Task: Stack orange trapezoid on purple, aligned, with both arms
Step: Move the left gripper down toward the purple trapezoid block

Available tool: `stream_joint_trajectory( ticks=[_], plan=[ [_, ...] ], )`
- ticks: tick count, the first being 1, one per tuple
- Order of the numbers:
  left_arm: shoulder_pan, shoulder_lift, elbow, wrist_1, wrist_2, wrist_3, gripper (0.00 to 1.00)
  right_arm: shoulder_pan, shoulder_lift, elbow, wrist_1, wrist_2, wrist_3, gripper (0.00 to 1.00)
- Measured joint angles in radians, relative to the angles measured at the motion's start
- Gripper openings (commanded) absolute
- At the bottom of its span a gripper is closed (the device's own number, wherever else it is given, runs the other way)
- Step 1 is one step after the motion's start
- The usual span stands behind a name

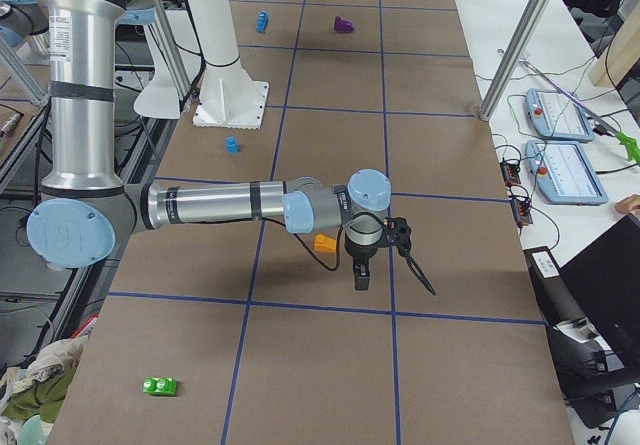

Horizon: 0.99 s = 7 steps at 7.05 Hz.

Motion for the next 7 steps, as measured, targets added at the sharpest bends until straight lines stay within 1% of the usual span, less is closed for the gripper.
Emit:
stream_joint_trajectory(
  ticks=[3,4,5,7],
  plan=[
    [0.009,-0.001,-0.003,-0.023,-0.005,-0.008,1.00,-0.001,-0.003,0.014,0.000,0.014,0.003,1.00],
    [0.043,-0.002,-0.009,-0.027,-0.008,-0.028,1.00,-0.002,-0.005,0.014,-0.001,0.019,0.003,1.00],
    [0.118,-0.011,-0.017,-0.039,-0.001,-0.103,1.00,-0.002,-0.009,0.012,-0.002,0.029,0.003,1.00],
    [0.308,-0.024,-0.037,-0.088,0.087,-0.320,1.00,-0.003,-0.016,0.007,-0.002,0.046,0.003,1.00]
  ],
)
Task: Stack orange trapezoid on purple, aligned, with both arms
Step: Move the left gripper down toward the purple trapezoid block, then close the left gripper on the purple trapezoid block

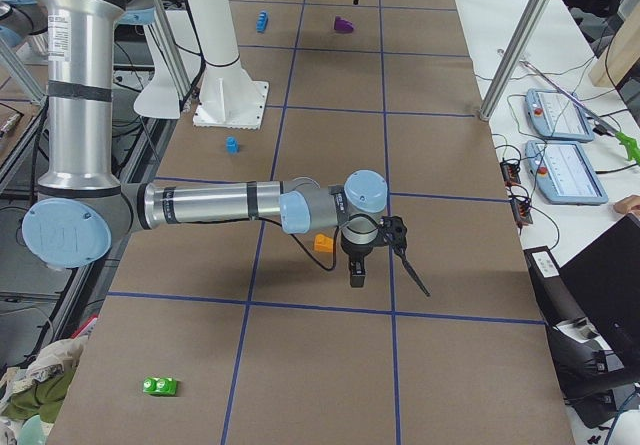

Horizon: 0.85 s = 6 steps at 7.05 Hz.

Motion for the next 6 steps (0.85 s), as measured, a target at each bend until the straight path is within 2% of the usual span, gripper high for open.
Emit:
stream_joint_trajectory(
  ticks=[3,6],
  plan=[
    [0.107,0.016,0.009,-0.019,0.051,-0.053,0.93,-0.003,-0.002,0.000,0.000,0.013,0.000,1.00],
    [0.141,0.018,0.058,-0.039,0.057,0.113,0.93,-0.009,-0.002,-0.002,0.000,0.018,0.000,1.00]
  ],
)
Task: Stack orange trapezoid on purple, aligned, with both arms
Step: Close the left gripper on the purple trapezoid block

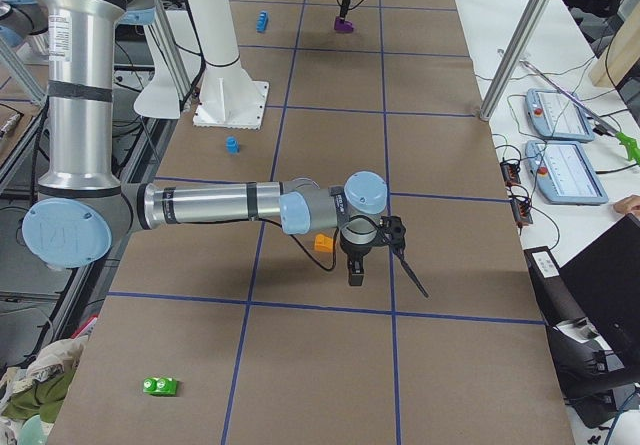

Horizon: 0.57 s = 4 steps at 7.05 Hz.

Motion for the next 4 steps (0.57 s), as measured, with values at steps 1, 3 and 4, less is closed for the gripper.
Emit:
stream_joint_trajectory(
  ticks=[1,3,4],
  plan=[
    [0.002,0.000,0.020,-0.008,0.003,0.026,0.87,-0.004,-0.001,0.000,0.000,0.001,0.000,1.00],
    [0.004,0.000,0.059,-0.031,0.006,0.037,0.42,-0.011,-0.001,0.000,0.000,0.001,-0.001,1.00],
    [0.004,0.000,0.071,-0.042,0.003,0.029,0.18,-0.012,-0.001,0.001,0.000,0.001,-0.001,1.00]
  ],
)
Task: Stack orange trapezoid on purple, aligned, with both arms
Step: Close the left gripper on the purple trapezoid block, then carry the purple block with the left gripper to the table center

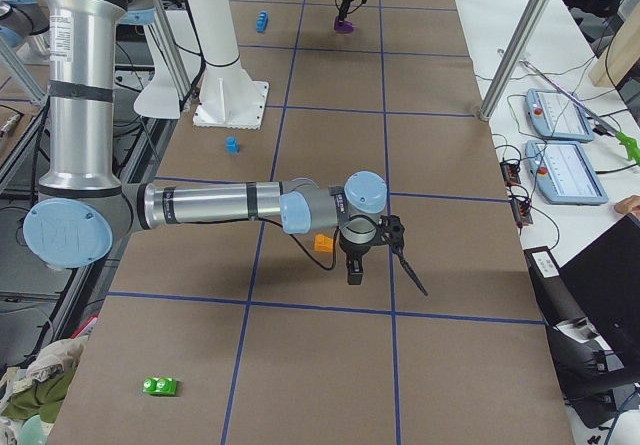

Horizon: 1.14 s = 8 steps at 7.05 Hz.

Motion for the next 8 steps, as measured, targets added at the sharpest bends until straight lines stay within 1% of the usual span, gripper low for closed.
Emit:
stream_joint_trajectory(
  ticks=[1,2,3,4,5,7,8],
  plan=[
    [0.000,0.000,0.005,-0.004,-0.006,-0.022,0.00,-0.001,0.000,0.001,0.000,0.000,0.000,1.00],
    [0.000,-0.003,0.006,-0.002,-0.017,-0.051,0.00,-0.002,0.000,0.003,0.001,0.000,0.001,1.00],
    [0.000,-0.013,0.004,0.003,-0.053,-0.070,0.00,-0.002,0.003,0.008,0.002,0.000,0.001,1.00],
    [-0.001,-0.042,0.000,0.005,-0.110,-0.101,0.00,-0.002,0.005,0.016,0.003,0.000,0.001,1.00],
    [-0.002,-0.090,-0.007,0.006,-0.144,-0.158,0.00,-0.003,0.007,0.030,0.003,0.001,0.001,1.00],
    [0.010,-0.247,-0.020,0.007,-0.162,-0.324,0.00,-0.003,0.009,0.070,0.003,0.003,0.002,1.00],
    [0.046,-0.338,-0.016,0.012,-0.159,-0.406,0.00,-0.003,0.012,0.086,0.002,0.004,0.002,1.00]
  ],
)
